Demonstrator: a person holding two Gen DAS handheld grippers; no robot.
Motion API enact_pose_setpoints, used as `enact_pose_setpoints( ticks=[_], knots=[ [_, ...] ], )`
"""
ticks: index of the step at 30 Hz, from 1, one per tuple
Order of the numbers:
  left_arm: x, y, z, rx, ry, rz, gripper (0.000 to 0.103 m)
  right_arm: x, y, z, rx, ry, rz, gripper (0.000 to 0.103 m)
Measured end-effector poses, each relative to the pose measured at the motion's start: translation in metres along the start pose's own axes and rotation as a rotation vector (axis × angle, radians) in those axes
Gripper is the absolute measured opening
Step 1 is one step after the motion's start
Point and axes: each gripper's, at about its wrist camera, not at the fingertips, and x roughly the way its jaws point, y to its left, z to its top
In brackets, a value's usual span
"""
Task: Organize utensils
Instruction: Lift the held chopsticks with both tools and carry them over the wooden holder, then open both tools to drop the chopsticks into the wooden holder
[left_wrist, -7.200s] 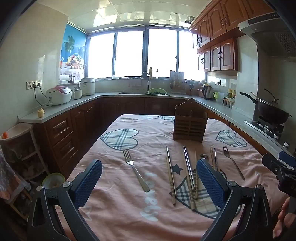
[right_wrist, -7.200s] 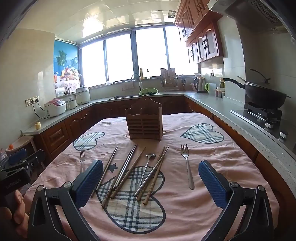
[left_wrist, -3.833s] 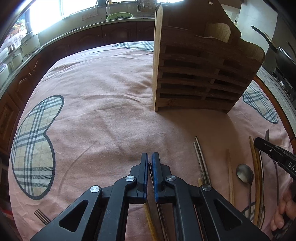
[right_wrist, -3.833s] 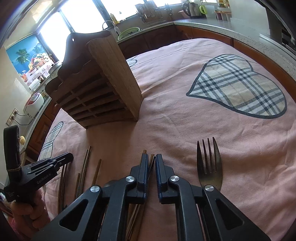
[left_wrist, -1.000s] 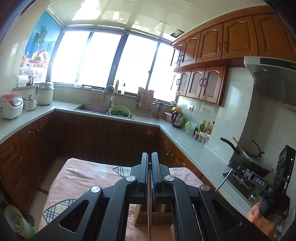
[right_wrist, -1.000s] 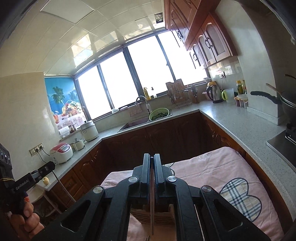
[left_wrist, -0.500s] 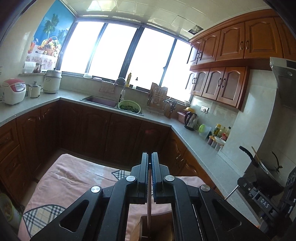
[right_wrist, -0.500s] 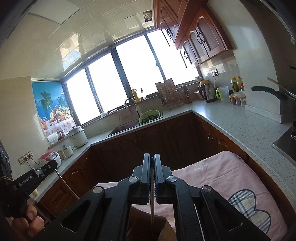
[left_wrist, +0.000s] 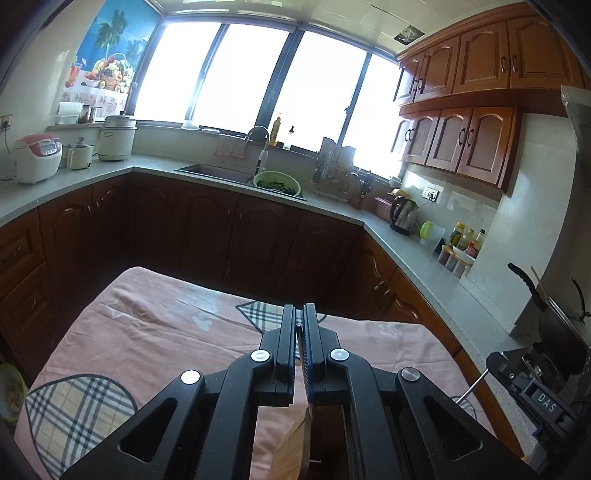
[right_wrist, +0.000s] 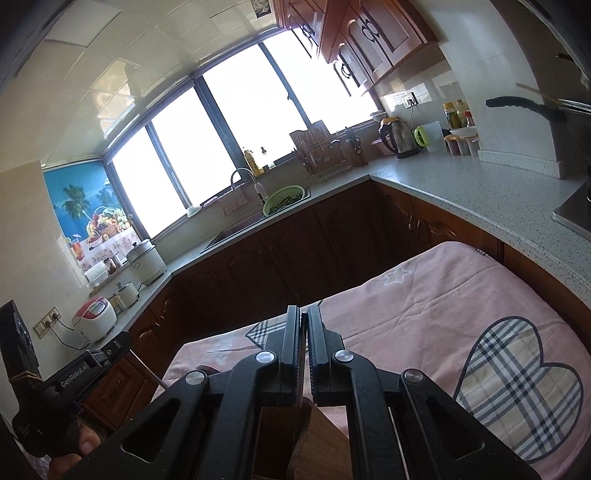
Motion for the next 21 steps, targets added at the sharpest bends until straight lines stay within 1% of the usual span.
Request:
enact_pose_setpoints(
  ticks=[2,6,10,11,12,13,14,15,16,17,18,20,21],
  knots=[
    [0.003,-0.001,0.002,-0.006,0.001,-0.002,0.002,0.0,-0.002,0.001,0.006,0.003,0.0,0.004],
    [-0.005,0.001,0.005,0.004,0.008,0.0,0.003,0.001,-0.001,0.004,0.002,0.012,-0.003,0.004],
    [-0.025,0.015,0.003,0.011,0.012,-0.001,0.003,0.002,0.001,0.005,-0.007,0.022,-0.003,0.005],
    [-0.024,0.015,0.004,0.008,0.016,-0.004,0.003,0.002,0.002,0.005,-0.008,0.027,-0.002,0.009],
    [-0.032,0.021,0.002,0.002,0.021,-0.005,0.005,0.003,0.002,0.006,-0.007,0.035,-0.003,0.009],
    [-0.037,0.026,0.002,-0.007,0.027,-0.011,0.011,0.004,0.001,0.006,-0.007,0.042,-0.002,0.01],
    [-0.039,0.029,0.001,-0.017,0.029,-0.013,0.018,0.004,0.001,0.006,-0.007,0.049,-0.002,0.016],
    [-0.043,0.032,0.002,-0.027,0.026,-0.007,0.033,0.003,0.002,0.006,-0.011,0.054,-0.004,0.032],
    [-0.048,0.035,0.002,-0.035,0.024,-0.003,0.048,0.001,0.002,0.004,-0.014,0.051,0.002,0.045],
    [-0.054,0.038,0.001,-0.043,0.02,-0.006,0.053,-0.004,0.002,0.004,-0.01,0.043,0.012,0.069],
    [-0.061,0.041,-0.001,-0.047,0.019,-0.006,0.058,-0.009,0.001,0.003,-0.003,0.029,0.021,0.078],
    [-0.075,0.046,-0.004,-0.043,0.025,0.003,0.063,-0.022,-0.001,0.001,0.008,0.01,0.034,0.079],
    [-0.082,0.049,-0.007,-0.043,0.033,0.011,0.071,-0.027,-0.002,0.0,0.013,0.01,0.039,0.082]
  ],
)
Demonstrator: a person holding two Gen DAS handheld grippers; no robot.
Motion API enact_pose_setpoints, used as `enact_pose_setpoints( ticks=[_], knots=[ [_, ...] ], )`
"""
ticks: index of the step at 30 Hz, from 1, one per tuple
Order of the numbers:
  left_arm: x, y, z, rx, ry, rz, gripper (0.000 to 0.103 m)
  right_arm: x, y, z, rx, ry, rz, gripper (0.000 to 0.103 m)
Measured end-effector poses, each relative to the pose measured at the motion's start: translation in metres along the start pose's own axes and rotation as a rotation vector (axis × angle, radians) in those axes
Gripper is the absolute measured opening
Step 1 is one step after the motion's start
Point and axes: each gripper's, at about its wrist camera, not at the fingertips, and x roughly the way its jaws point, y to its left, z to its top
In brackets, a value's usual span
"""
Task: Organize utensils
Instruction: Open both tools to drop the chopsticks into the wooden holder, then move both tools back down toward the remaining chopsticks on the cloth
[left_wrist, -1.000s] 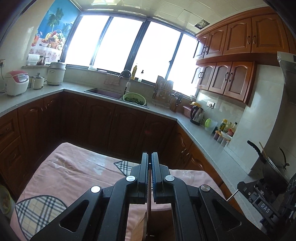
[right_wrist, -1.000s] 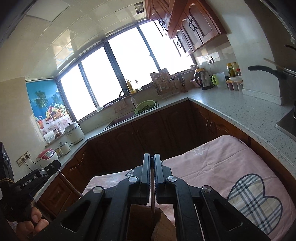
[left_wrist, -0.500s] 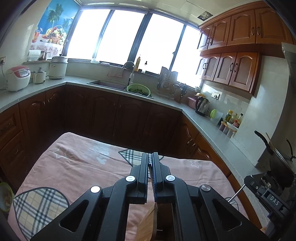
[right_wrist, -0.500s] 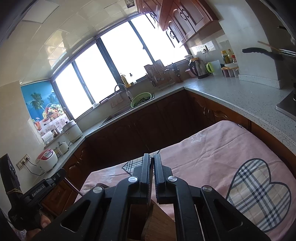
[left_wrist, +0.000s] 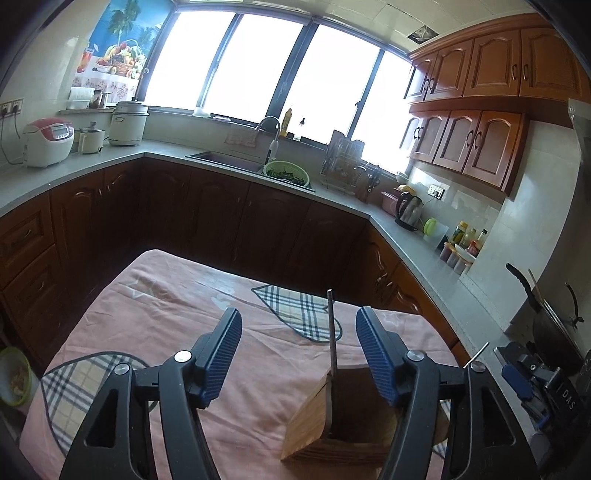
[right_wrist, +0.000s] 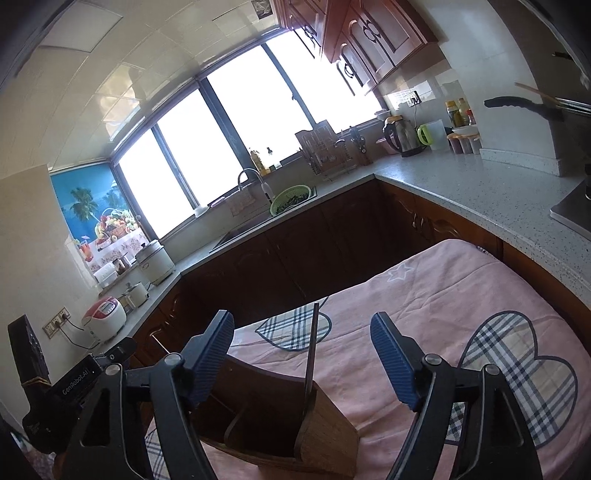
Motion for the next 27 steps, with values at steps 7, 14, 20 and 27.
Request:
enact_pose_setpoints(
  ticks=[7,14,20,27],
  knots=[
    [-0.058,0.018,-0.027,0.01,0.058,0.029,0.075,-0.046,-0.01,-0.021,0.036,-0.001,0.011,0.092],
    [-0.105,0.031,-0.049,-0.001,0.132,0.035,0.075,-0.082,-0.015,-0.051,0.047,0.048,-0.009,0.092],
    [-0.136,0.037,-0.069,0.002,0.197,0.051,0.075,-0.109,-0.013,-0.077,0.016,0.088,-0.031,0.092],
    [-0.151,0.034,-0.083,0.001,0.251,0.057,0.075,-0.13,-0.011,-0.108,-0.02,0.14,-0.063,0.092]
  ],
)
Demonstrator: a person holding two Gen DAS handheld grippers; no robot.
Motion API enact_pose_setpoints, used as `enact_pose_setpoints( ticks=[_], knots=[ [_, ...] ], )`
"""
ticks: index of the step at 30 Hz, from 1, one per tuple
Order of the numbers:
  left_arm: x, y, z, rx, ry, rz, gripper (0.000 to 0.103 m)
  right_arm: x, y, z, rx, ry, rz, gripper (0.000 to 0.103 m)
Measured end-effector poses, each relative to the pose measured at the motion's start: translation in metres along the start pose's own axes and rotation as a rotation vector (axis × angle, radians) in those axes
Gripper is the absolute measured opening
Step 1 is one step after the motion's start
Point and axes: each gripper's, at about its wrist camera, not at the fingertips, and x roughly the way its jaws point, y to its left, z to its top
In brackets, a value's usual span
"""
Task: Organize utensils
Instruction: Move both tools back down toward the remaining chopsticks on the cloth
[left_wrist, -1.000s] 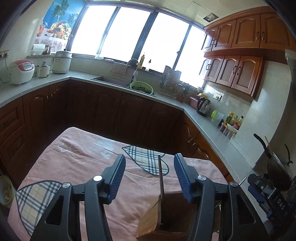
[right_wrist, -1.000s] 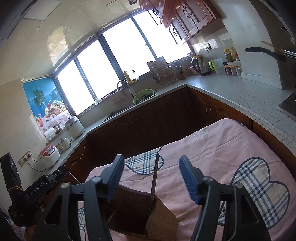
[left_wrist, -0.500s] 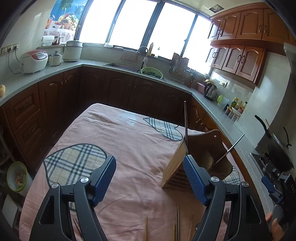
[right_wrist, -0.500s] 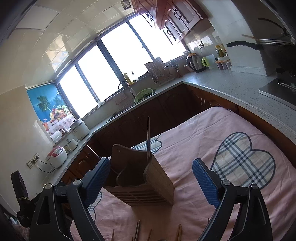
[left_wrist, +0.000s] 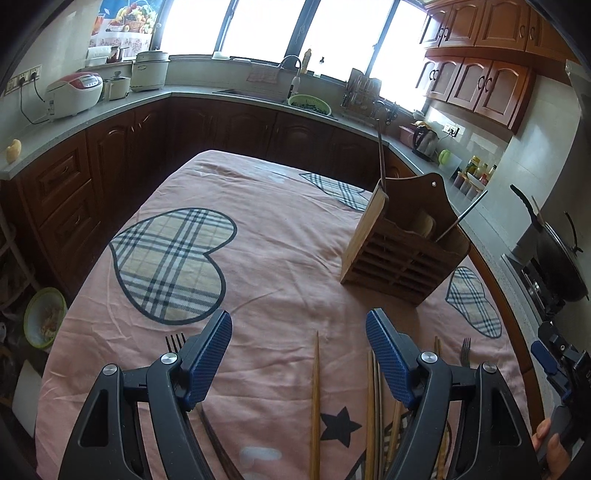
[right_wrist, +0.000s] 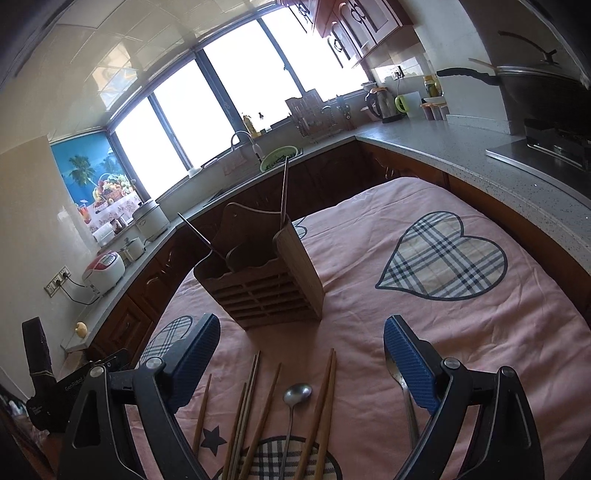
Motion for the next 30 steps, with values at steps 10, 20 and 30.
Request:
enact_pose_setpoints(
  ticks=[10,20,30],
  knots=[
    [-0.004,0.001,-0.012,0.013,0.026,0.011,0.075,-0.001,0.004,-0.026,-0.027,0.055,-0.015,0.092],
    [0.008,-0.001,-0.01,0.044,0.071,0.033,0.073,0.01,0.024,-0.029,-0.086,0.082,-0.001,0.089],
    [0.05,-0.005,-0.004,0.077,0.16,0.072,0.067,0.054,0.029,-0.036,-0.106,0.183,0.002,0.064]
  ],
)
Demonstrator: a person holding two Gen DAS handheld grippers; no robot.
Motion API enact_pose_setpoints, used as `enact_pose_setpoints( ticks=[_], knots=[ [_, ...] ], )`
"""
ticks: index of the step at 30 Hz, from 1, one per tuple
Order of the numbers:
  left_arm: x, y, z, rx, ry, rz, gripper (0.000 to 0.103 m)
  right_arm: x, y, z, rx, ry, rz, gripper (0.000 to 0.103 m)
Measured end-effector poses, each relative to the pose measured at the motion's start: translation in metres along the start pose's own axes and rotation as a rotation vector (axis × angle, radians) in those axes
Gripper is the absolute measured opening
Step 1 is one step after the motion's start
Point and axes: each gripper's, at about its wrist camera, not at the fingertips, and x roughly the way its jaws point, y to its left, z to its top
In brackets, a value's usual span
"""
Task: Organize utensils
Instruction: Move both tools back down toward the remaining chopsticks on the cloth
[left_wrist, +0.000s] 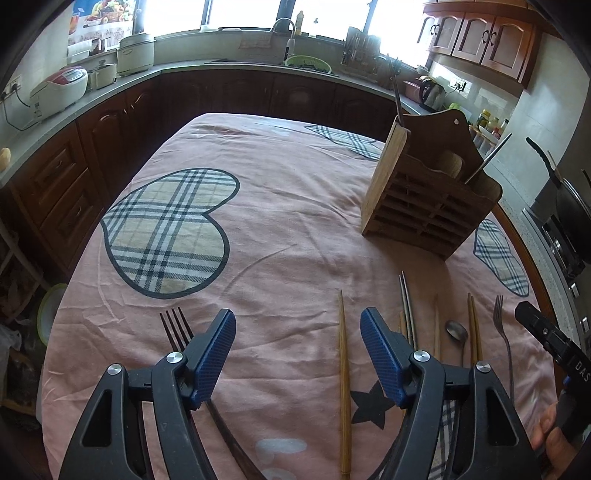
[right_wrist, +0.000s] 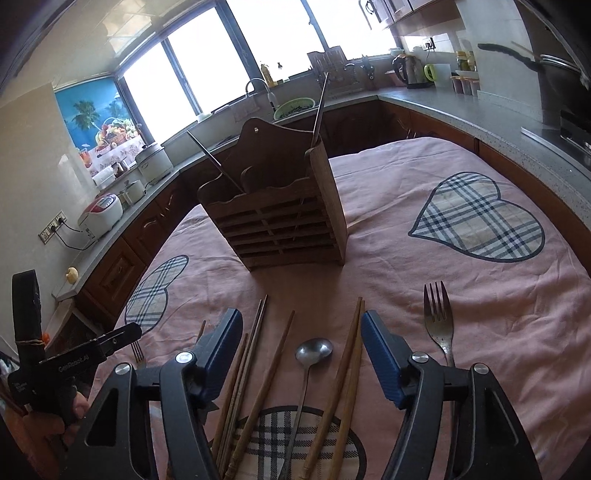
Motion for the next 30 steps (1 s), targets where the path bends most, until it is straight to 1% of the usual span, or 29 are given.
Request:
enact_pose_setpoints(
  ticks=[1,3,7,9,14,17,21,23,24,25,26,28,29,30],
  knots=[
    [0.005,-0.001,0.001,0.004,0.011,0.0,0.065,0.005,0.001,0.0,-0.002,0.012,-0.001,0.062],
    [0.015,-0.003,0.004,0.012,0.029,-0.003,0.065,0.016,0.002,0.0,-0.006,0.039,0.003,0.054],
    [0.032,-0.009,0.008,0.038,0.061,-0.008,0.063,0.036,0.005,0.0,-0.016,0.079,0.005,0.051],
    [0.041,-0.013,0.009,0.049,0.075,-0.013,0.061,0.045,0.007,0.001,-0.023,0.096,0.005,0.047],
    [0.062,-0.017,0.012,0.063,0.11,-0.019,0.056,0.068,0.01,0.003,-0.043,0.142,0.001,0.041],
    [0.072,-0.018,0.015,0.064,0.128,-0.028,0.055,0.083,0.01,0.002,-0.051,0.173,-0.007,0.035],
    [0.085,-0.022,0.018,0.084,0.148,-0.034,0.053,0.099,0.011,0.001,-0.065,0.21,-0.011,0.03],
    [0.092,-0.024,0.018,0.091,0.164,-0.043,0.05,0.108,0.014,0.0,-0.077,0.23,-0.013,0.027],
    [0.095,-0.026,0.018,0.097,0.175,-0.047,0.047,0.111,0.015,-0.001,-0.084,0.238,-0.016,0.026],
    [0.1,-0.028,0.017,0.105,0.186,-0.049,0.038,0.112,0.017,-0.001,-0.097,0.231,-0.021,0.026],
    [0.101,-0.03,0.016,0.121,0.177,-0.036,0.036,0.112,0.019,-0.001,-0.109,0.232,-0.026,0.026],
    [0.103,-0.035,0.016,0.143,0.171,-0.024,0.031,0.114,0.021,-0.001,-0.123,0.233,-0.031,0.022],
    [0.105,-0.035,0.016,0.145,0.173,-0.031,0.027,0.115,0.022,0.0,-0.132,0.236,-0.037,0.015],
    [0.106,-0.036,0.017,0.148,0.174,-0.031,0.02,0.115,0.022,-0.001,-0.139,0.238,-0.042,0.011]
  ],
)
